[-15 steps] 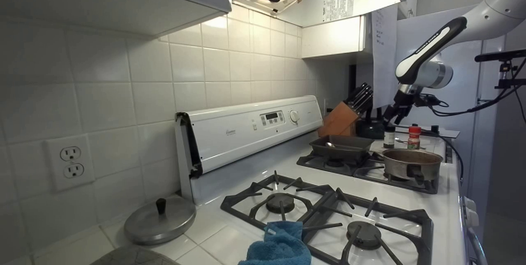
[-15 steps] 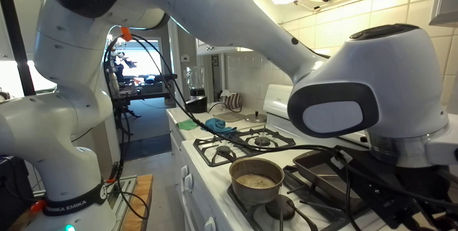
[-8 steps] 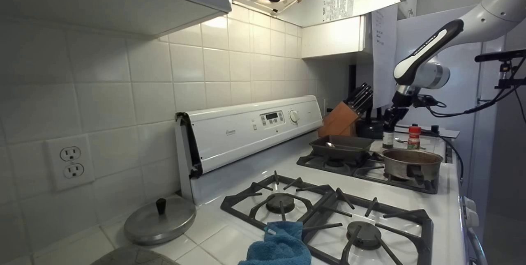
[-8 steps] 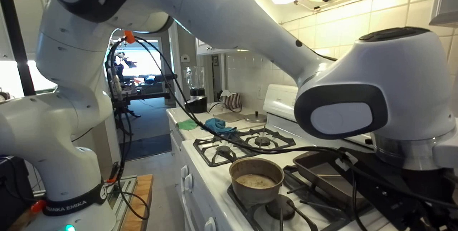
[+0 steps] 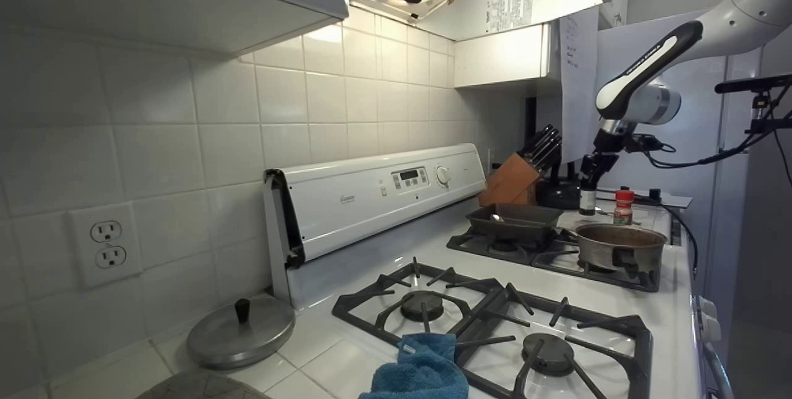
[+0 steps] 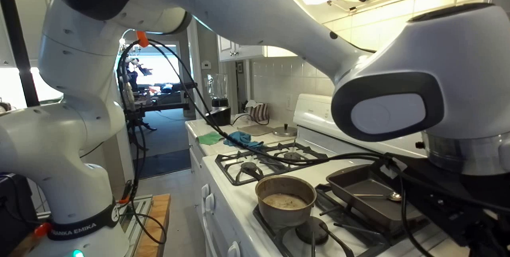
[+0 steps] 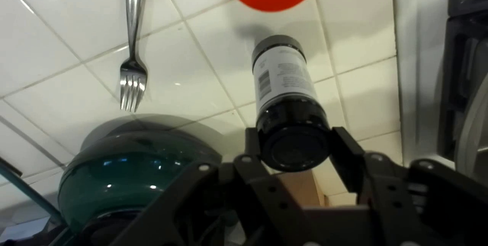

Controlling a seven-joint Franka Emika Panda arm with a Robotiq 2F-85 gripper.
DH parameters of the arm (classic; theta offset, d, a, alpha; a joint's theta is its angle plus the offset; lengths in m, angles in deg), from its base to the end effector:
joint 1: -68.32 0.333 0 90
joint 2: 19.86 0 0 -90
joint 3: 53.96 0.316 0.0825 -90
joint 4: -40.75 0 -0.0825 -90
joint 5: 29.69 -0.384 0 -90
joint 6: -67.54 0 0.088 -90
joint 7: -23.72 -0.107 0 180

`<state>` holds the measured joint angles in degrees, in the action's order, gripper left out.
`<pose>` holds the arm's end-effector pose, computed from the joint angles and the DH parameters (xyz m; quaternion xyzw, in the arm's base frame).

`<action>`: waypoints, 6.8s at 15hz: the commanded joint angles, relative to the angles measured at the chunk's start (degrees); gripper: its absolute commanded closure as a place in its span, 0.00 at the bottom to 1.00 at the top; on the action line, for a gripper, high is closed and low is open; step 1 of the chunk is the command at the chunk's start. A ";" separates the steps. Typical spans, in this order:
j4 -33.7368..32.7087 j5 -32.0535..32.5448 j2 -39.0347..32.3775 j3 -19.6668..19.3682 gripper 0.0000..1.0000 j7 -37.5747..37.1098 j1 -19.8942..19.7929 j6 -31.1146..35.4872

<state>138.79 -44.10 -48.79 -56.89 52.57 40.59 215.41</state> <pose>0.6036 -0.3576 0.3361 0.9754 -0.1024 0.1937 0.0262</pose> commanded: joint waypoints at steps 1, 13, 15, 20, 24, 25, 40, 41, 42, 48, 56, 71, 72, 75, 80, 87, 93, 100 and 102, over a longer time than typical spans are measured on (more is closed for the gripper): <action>2.12 1.06 4.73 -0.73 0.76 -0.75 0.60 0.59; 10.46 4.65 17.53 -5.35 0.76 -1.36 4.40 -2.07; 12.01 5.18 19.04 -6.04 0.76 -1.37 4.89 -3.23; 16.15 4.12 22.43 -7.28 0.76 -0.60 5.65 -3.29; 18.88 3.30 24.47 -8.03 0.76 -0.01 6.03 -2.90; 19.35 3.20 24.81 -8.21 0.76 0.04 6.11 -2.93; 20.54 -1.24 24.46 -9.85 0.76 0.69 6.44 -2.18; 20.46 -1.57 24.30 -9.87 0.76 0.73 6.44 -2.17; 20.38 -1.68 24.22 -9.92 0.76 0.69 6.41 -2.28; 19.90 -1.65 23.78 -10.49 0.76 0.17 6.18 -2.35; 19.13 -3.78 22.82 -10.54 0.76 0.62 6.09 -2.51; 17.91 -3.89 21.65 -10.80 0.76 0.13 5.77 -2.79; 17.78 -3.91 21.56 -10.81 0.76 0.09 5.75 -2.81; 17.31 -3.95 21.26 -10.76 0.76 0.08 5.67 -2.85; 17.03 -3.80 20.99 -10.66 0.76 0.10 5.66 -2.96; 17.25 -3.71 21.13 -10.56 0.76 0.11 5.77 -3.04; 17.25 -3.51 20.93 -10.52 0.76 -0.07 5.87 -2.97; 17.11 -3.43 20.80 -10.52 0.12 -0.37 5.84 -3.00; 17.00 -3.47 20.84 -10.52 0.01 -0.35 5.83 -2.97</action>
<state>157.03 -46.23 -27.37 -67.34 52.50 46.27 212.60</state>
